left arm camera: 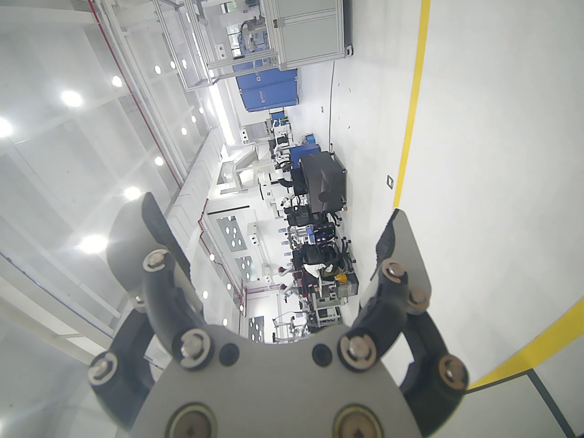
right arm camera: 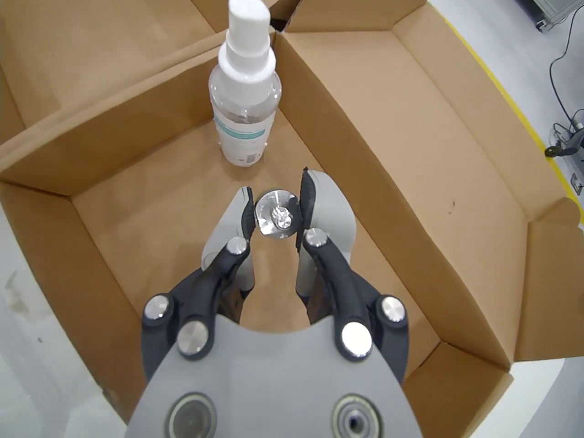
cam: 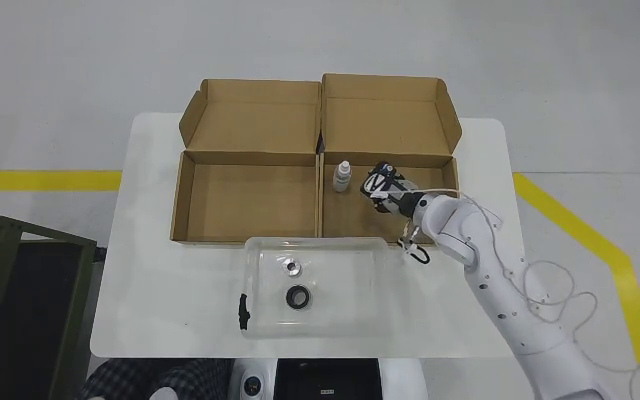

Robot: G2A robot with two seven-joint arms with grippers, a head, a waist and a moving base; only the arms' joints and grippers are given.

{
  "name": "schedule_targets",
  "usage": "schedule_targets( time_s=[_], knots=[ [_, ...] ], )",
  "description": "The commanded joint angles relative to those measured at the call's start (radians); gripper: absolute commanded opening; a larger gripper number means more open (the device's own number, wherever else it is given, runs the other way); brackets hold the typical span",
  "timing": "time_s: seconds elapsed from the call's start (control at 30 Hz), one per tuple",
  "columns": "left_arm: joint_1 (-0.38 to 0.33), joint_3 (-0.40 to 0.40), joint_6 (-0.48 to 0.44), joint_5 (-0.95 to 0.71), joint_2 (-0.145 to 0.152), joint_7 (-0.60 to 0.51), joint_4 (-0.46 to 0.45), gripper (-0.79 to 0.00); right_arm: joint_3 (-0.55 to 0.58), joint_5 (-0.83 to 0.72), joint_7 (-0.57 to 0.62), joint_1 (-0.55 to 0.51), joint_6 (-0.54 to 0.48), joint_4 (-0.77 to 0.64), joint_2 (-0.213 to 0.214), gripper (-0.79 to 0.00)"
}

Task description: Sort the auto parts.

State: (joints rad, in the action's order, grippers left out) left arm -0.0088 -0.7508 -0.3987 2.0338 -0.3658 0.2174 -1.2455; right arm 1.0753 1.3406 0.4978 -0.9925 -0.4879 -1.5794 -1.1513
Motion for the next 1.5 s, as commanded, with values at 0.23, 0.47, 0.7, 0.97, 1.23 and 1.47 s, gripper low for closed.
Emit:
schedule_targets(
  time_s=[0.23,0.47,0.7,0.97,1.23,1.47],
  knots=[
    [0.0,0.0,0.0,0.0,0.0,0.0,0.0,0.0,-0.064,0.007,0.019,0.064,0.011,0.079,-0.02,-0.785],
    [0.0,0.0,0.0,0.0,0.0,0.0,0.0,0.0,-0.094,0.021,0.034,0.1,0.018,0.127,-0.032,-0.68],
    [0.0,0.0,0.0,0.0,0.0,0.0,0.0,0.0,-0.107,0.026,0.037,0.114,0.02,0.154,-0.04,-0.545],
    [0.0,0.0,0.0,0.0,0.0,0.0,0.0,0.0,-0.063,0.021,0.046,0.079,0.012,0.067,-0.031,-0.431],
    [0.0,0.0,0.0,0.0,0.0,0.0,0.0,0.0,0.046,0.04,0.053,-0.032,-0.016,-0.135,-0.001,-0.394],
    [0.0,0.0,0.0,0.0,0.0,0.0,0.0,0.0,0.102,0.046,0.033,-0.155,-0.061,-0.316,0.018,-0.305]
  ],
)
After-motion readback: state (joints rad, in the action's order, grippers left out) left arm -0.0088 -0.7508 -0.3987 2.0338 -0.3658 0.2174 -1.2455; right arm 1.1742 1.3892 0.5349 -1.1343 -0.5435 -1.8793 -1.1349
